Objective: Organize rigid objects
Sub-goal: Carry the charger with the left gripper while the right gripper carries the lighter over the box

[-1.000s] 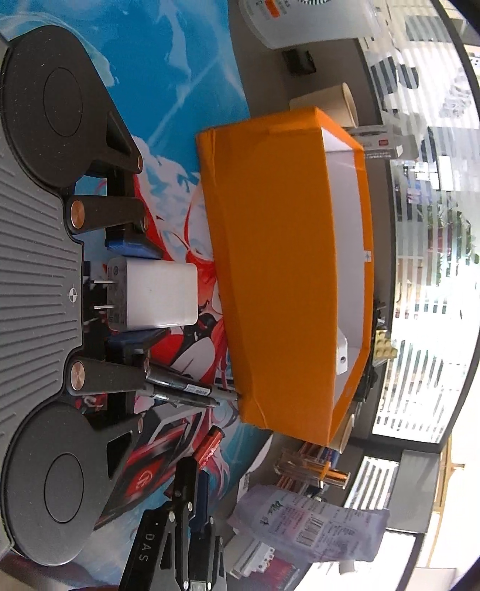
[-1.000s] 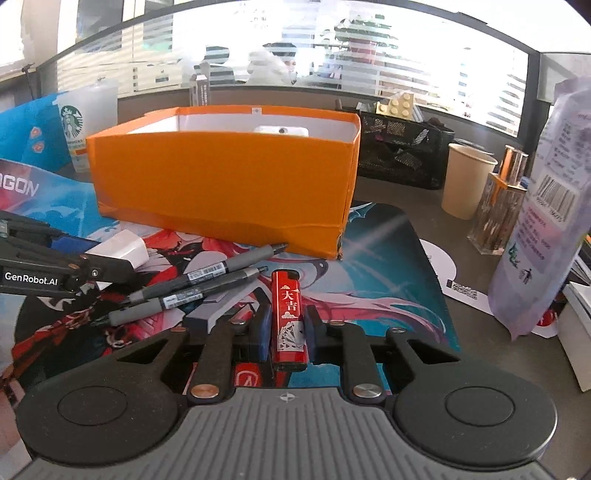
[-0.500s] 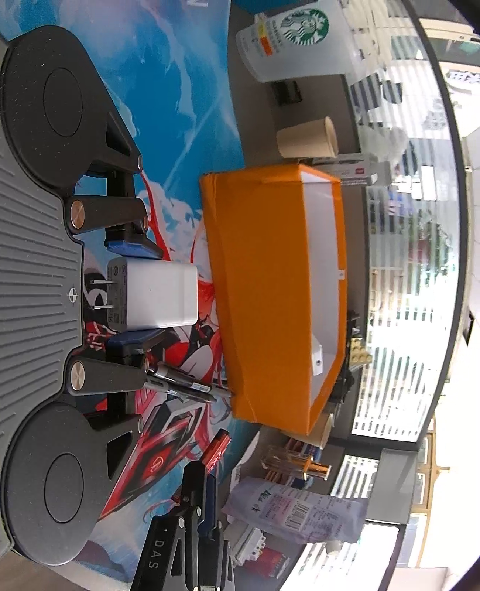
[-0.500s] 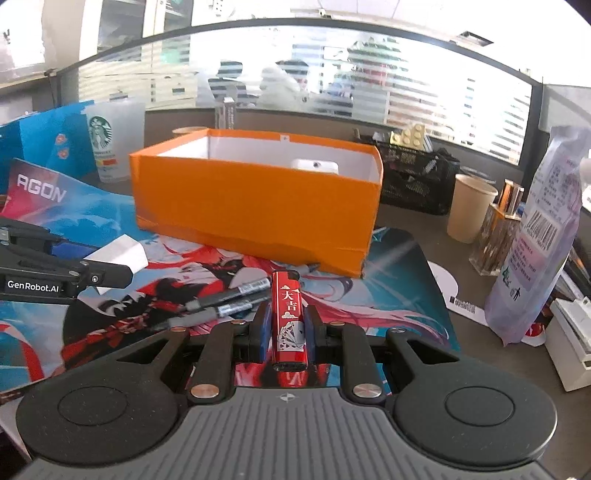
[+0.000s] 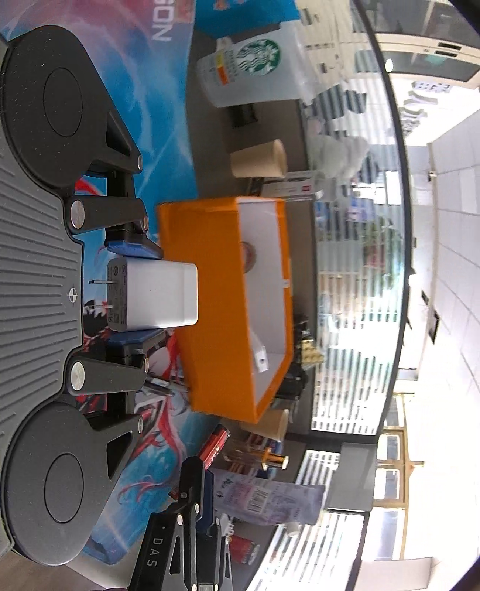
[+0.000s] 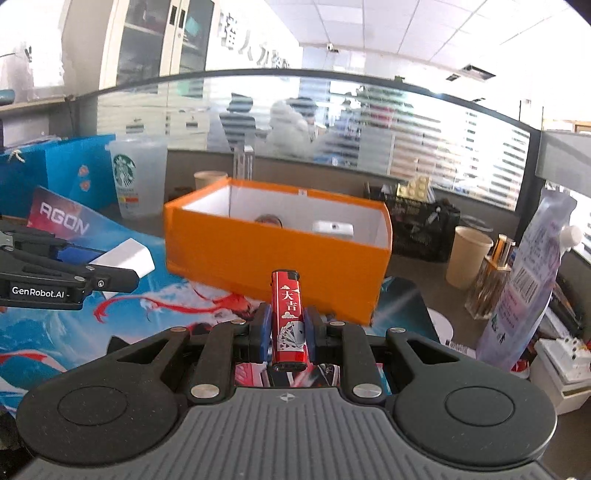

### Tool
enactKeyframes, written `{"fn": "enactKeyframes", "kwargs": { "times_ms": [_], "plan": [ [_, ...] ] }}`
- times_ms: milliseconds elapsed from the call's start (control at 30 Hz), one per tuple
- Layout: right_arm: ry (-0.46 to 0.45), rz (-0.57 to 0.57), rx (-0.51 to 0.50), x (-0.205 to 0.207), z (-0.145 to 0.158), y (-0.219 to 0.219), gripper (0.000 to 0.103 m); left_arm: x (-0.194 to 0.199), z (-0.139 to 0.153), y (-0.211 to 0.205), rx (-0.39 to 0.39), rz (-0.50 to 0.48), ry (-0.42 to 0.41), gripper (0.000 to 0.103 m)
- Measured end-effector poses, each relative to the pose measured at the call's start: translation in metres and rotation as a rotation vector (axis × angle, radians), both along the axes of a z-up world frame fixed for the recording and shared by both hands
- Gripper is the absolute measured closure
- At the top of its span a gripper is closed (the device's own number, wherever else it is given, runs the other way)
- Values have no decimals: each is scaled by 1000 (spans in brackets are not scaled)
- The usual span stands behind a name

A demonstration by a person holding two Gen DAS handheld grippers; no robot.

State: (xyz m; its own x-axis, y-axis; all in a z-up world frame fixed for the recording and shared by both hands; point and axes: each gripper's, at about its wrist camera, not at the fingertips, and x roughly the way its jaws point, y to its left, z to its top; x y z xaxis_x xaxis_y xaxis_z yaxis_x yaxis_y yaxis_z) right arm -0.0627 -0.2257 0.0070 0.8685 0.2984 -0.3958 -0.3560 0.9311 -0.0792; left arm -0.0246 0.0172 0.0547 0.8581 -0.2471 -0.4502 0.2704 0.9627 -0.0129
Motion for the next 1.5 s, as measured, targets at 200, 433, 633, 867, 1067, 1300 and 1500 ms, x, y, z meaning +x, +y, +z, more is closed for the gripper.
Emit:
{"fn": "enactKeyframes", "kwargs": {
  "times_ms": [200, 433, 633, 867, 1067, 1300, 1500],
  "plan": [
    [-35, 12, 18, 2, 14, 3, 86, 2, 17, 4, -2, 18, -46, 66],
    [-62, 21, 34, 9, 26, 5, 86, 11, 32, 4, -5, 25, -79, 66],
    [-79, 19, 49, 20, 35, 5, 86, 23, 40, 2, -10, 22, -94, 66],
    [-95, 21, 53, 37, 44, 7, 86, 39, 52, 0, -12, 17, -114, 66],
    [-101, 21, 60, 57, 52, 9, 86, 61, 63, 1, -14, 29, -132, 66],
    [-97, 30, 60, 86, 59, 15, 86, 94, 67, 1, -12, 40, -123, 66],
    [-91, 40, 64, 113, 62, 22, 86, 118, 65, -1, -9, 42, -108, 66]
  ]
}}
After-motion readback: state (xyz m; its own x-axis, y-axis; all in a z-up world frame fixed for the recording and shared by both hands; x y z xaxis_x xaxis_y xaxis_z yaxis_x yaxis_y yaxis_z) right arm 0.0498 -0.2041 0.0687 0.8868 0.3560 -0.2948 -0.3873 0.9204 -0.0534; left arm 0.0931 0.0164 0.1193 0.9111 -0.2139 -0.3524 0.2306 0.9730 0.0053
